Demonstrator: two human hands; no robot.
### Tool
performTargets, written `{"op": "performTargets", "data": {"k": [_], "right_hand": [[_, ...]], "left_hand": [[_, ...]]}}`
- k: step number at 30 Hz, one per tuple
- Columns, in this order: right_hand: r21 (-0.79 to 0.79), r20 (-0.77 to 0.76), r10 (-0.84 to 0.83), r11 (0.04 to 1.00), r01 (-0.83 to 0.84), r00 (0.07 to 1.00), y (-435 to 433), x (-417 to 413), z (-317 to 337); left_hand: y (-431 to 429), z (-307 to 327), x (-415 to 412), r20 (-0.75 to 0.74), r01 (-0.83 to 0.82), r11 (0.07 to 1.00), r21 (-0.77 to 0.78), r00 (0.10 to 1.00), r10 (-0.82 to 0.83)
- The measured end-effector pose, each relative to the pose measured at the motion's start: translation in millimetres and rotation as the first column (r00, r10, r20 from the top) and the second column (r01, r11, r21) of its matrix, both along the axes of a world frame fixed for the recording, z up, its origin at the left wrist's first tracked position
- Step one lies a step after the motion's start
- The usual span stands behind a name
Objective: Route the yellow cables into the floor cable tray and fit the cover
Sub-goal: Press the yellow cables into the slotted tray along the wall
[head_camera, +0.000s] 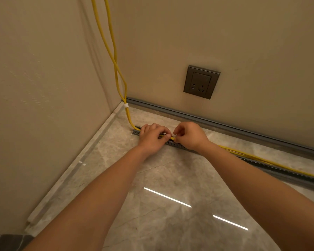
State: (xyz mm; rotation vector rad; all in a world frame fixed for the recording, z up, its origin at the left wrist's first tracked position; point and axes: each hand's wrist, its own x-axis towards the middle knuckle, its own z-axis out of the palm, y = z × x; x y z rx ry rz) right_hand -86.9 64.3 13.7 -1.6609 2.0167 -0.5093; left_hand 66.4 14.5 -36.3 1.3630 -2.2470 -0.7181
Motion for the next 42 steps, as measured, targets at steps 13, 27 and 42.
{"op": "performTargets", "data": {"k": [13, 27, 42], "right_hand": [[0.144, -0.292, 0.2, 0.976, -0.164, 0.935, 0.3, -21.3, 7.2], [-0.043, -0.549, 0.243, 0.947, -0.318, 0.8, 31.0, -33.2, 4.1], [0.052, -0.261, 0.022, 0.999, -0.009, 0.965, 27.7, -24.8, 4.5]], "left_hand": [[-1.9, 0.1, 2.5, 0.02, 0.023, 0.999, -0.041, 1.0, -0.022], [-3.9, -0.1, 2.3, 0.034, 0.023, 0.999, -0.027, 0.999, -0.023], [-4.0, 5.2, -4.4, 0.001, -0.063, 0.997, 0.04, 0.998, 0.063]]}}
